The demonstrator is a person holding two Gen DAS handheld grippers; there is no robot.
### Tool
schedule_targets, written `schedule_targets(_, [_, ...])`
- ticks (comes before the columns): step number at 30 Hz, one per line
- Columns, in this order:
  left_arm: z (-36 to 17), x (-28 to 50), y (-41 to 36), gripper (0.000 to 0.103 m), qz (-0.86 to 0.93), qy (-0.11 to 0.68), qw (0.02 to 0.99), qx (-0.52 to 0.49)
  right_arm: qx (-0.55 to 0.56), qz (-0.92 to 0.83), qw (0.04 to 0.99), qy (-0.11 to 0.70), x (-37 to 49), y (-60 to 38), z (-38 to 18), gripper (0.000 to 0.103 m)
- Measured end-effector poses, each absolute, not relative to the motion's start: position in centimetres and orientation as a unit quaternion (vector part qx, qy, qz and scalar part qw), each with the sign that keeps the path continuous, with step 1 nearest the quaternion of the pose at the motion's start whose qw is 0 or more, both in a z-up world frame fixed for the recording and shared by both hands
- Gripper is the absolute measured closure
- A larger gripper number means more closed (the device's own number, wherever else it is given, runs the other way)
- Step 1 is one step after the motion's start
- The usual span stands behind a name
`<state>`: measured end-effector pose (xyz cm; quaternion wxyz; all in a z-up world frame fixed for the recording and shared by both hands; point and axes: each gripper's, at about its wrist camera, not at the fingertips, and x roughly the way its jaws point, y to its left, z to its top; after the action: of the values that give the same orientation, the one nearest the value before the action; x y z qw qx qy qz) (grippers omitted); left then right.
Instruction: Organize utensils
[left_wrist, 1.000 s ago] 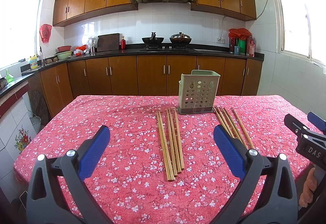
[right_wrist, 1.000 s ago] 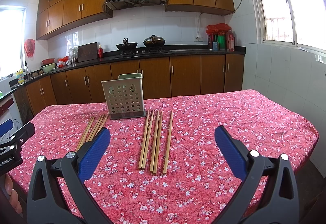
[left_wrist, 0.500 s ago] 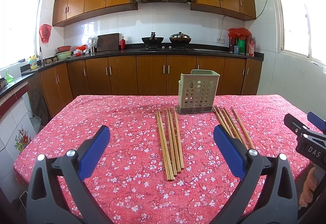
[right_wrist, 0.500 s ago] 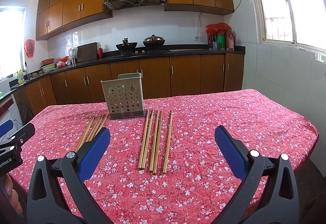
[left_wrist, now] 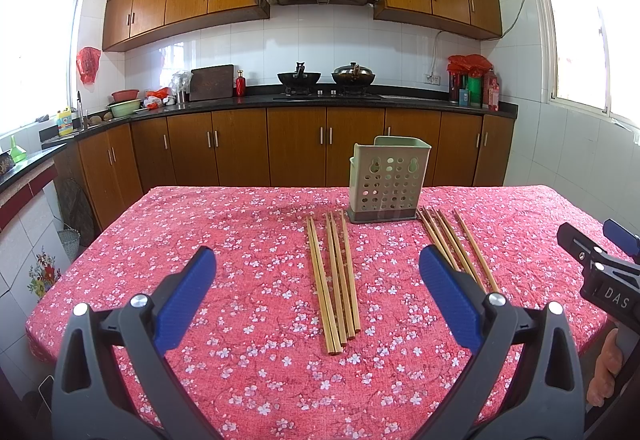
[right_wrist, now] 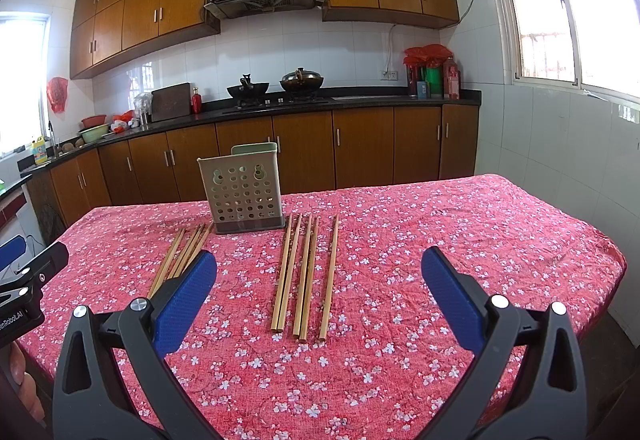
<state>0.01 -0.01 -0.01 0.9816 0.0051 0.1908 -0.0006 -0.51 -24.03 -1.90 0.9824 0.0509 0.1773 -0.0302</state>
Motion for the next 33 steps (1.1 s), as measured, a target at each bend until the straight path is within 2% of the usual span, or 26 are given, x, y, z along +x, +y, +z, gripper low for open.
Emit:
schedule_targets(18, [-0.8,1.1,0.0,0.004,0.009,0.209,0.978,0.003,0.054,-0.035,0.979,0.192,0.1,-24.3,-2.4,0.002])
schedule_targets(26, [-3.1,6.1,3.3,0.004,0.04,0.29,0.956,-0.017,0.062,-0.069,0.952,0.291,5.9,-26.7,-5.1,0.003])
schedule_targets(28, [-3.9,8.3,4.6,0.004,0.044,0.316,0.948,-0.025,0.079,-0.072,0.939,0.328,8.4,-27.6,-6.0,0.013])
schedule_targets(29, [-4.1,9.0,4.8,0.005,0.045,0.323,0.945,-0.026,0.086,-0.068,0.933,0.343,9.4,-28.0,-6.4,0.025])
schedule_targets(30, [-4.4,10.0,5.1,0.011,0.042,0.332,0.942,-0.028,0.094,-0.062,0.927,0.359,10.5,-28.4,-6.9,0.035])
schedule_targets(33, [-5.2,12.1,5.5,0.03,0.03,0.362,0.931,-0.035,0.108,-0.039,0.906,0.408,13.8,-28.5,-8.8,0.055])
